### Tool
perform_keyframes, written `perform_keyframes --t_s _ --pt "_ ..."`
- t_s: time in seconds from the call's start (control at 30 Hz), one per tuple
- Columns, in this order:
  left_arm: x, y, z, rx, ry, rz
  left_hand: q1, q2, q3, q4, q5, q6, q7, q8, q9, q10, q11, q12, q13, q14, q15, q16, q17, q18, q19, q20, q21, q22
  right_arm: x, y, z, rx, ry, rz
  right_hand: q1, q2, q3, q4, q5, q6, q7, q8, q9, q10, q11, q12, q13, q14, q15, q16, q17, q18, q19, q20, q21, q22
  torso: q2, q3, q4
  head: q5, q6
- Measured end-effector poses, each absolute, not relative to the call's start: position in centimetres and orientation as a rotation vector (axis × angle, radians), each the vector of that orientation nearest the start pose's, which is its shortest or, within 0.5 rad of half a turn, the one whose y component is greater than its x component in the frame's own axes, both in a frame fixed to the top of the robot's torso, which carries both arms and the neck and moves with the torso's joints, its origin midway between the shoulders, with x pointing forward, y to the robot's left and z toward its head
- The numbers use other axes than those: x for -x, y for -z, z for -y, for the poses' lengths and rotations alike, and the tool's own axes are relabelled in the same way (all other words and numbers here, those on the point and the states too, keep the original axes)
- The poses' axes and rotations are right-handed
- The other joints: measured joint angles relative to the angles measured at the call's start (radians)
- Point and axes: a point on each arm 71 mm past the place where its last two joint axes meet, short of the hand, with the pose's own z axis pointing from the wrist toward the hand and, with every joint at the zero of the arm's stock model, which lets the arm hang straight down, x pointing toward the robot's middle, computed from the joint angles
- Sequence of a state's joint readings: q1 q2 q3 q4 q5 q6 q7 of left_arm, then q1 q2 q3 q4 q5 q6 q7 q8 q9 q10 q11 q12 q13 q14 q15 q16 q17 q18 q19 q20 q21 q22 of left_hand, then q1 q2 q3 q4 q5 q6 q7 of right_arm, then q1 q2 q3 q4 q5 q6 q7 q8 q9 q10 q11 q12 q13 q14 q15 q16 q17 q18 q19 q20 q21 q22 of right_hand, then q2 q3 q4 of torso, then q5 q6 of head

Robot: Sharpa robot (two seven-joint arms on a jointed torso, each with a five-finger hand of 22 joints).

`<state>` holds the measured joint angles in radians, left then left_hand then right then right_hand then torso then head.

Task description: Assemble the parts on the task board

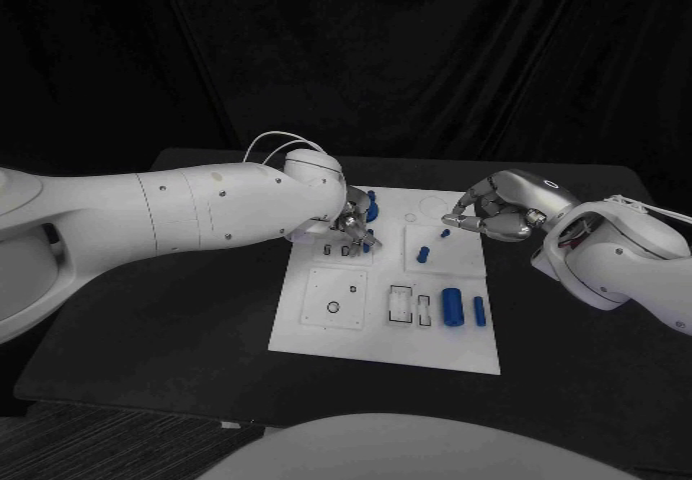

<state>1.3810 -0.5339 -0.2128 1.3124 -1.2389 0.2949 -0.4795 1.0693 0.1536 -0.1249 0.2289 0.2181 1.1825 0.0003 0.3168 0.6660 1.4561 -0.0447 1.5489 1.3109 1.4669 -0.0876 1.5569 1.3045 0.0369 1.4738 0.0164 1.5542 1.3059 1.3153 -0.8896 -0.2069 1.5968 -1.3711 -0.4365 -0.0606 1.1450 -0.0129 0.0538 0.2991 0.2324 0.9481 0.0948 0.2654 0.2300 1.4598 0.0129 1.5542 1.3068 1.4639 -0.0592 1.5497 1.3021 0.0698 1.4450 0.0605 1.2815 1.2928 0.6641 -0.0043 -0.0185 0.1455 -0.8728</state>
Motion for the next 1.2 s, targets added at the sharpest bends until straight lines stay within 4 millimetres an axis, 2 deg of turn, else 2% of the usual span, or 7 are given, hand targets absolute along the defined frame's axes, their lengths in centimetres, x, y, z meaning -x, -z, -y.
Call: perform_keyframes --t_s 0.07,0.3,0.4,0.63,0.93,1.03,1.2 --pt "-51.62 20.63 -12.58 -0.299 0.233 -2.312 0.011 -0.011 0.0 0.0 0.0 0.0 0.0 -0.007 0.0 0.0 0.0 0.0 0.0 0.0 0.0 0.0 0.0 0.0 -0.005 0.005 0.0 0.0 -46.88 17.81 20.39 0.156 -0.698 -1.619 0.0 0.0 0.0 0.0 0.0 0.0 0.0 0.0 0.0 0.0 0.0 0.0 0.0 0.0 0.0 0.0 0.0 0.0 0.0 0.0 0.0 0.0 0.0 0.0 -0.0002 0.0 0.0" --pt "-51.68 20.62 -12.63 -0.293 0.232 -2.308 0.01 -0.01 0.0 0.0 0.0 0.0 0.0 -0.023 -0.001 0.0 0.0 0.0 0.0 0.0 0.0 0.0 0.0 0.0 -0.005 0.005 0.0 0.0 -46.89 17.89 20.4 0.155 -0.696 -1.624 0.0 0.0 0.0 0.0 0.0 0.0 0.0 0.0 0.001 0.0 0.0 0.0 0.0 0.0 0.0 0.0 0.0 0.0 0.0 0.0 0.0 0.0 0.0 -0.0002 -0.0001 -0.002 0.0" --pt "-51.69 20.61 -12.59 -0.291 0.233 -2.305 0.01 -0.01 0.0 0.0 0.001 -0.013 0.012 -0.03 -0.001 0.0 0.0 0.0 0.0 0.0 0.0 0.0 0.0 0.0 -0.005 0.005 0.0 0.0 -46.88 17.95 20.41 0.155 -0.694 -1.628 0.0 0.0 0.0 0.0 0.0 0.0 0.0 0.0 0.001 0.0 0.0 0.0 0.0 0.0 0.0 0.0 0.0 0.0 0.0 0.0 0.0 0.0 0.0 -0.0002 -0.0002 -0.002 0.0" --pt "-51.72 20.57 -12.54 -0.285 0.238 -2.297 0.022 -0.022 0.001 -0.001 0.012 -0.013 0.012 -0.03 -0.002 0.001 0.001 0.0 0.0 0.0 0.0 0.0 0.0 0.0 -0.005 0.005 -0.008 0.0 -46.9 18.04 20.4 0.154 -0.691 -1.634 0.0 0.0 0.0 0.0 0.0 0.0 0.0 0.0 0.001 0.0 0.0 0.0 0.0 0.0 0.0 0.0 0.0 0.0 0.0 0.0 0.0 0.0 -0.001 -0.0002 -0.0007 -0.001 0.0" --pt "-51.77 20.54 -12.56 -0.276 0.243 -2.288 0.022 -0.022 0.023 -0.023 0.012 -0.013 0.012 -0.031 -0.002 0.002 0.002 0.0 0.0 0.0 0.0 0.0 0.0 0.0 -0.005 0.005 -0.008 0.0 -46.91 18.14 20.41 0.154 -0.688 -1.641 0.0 0.0 0.0 0.0 0.0 0.0 0.0 0.0 0.002 0.0 0.0 0.0 0.0 0.0 0.0 0.0 0.0 0.0 0.0 0.0 0.0 0.0 -0.001 -0.0004 -0.0005 -0.002 0.0" --pt "-51.82 20.54 -12.58 -0.272 0.244 -2.284 0.022 -0.022 0.023 -0.023 0.024 -0.013 0.012 -0.045 -0.002 0.002 0.002 0.0 0.0 0.0 0.0 0.0 0.0 0.0 -0.005 0.005 -0.008 0.0 -46.92 18.18 20.42 0.153 -0.686 -1.644 0.0 0.0 0.0 0.0 0.0 0.0 0.0 0.0 0.002 0.0 0.0 0.0 0.0 0.0 0.0 0.0 0.0 0.0 0.0 0.0 0.0 0.0 -0.001 -0.0004 -0.0002 -0.002 0.0" --pt "-51.87 20.52 -12.6 -0.268 0.245 -2.28 0.022 -0.022 0.024 -0.024 0.075 -0.013 0.012 -0.046 -0.001 0.002 0.002 0.0 0.0 0.0 0.0 0.0 0.0 0.0 -0.005 0.005 -0.008 0.0 -46.92 18.23 20.41 0.153 -0.685 -1.648 0.0 0.0 0.0 0.0 0.0 0.0 0.0 0.0 0.002 0.0 0.0 0.0 0.0 0.0 0.0 0.0 0.0 0.0 0.0 0.0 0.0 0.0 -0.001 -0.0004 0.0001 -0.001 0.0"
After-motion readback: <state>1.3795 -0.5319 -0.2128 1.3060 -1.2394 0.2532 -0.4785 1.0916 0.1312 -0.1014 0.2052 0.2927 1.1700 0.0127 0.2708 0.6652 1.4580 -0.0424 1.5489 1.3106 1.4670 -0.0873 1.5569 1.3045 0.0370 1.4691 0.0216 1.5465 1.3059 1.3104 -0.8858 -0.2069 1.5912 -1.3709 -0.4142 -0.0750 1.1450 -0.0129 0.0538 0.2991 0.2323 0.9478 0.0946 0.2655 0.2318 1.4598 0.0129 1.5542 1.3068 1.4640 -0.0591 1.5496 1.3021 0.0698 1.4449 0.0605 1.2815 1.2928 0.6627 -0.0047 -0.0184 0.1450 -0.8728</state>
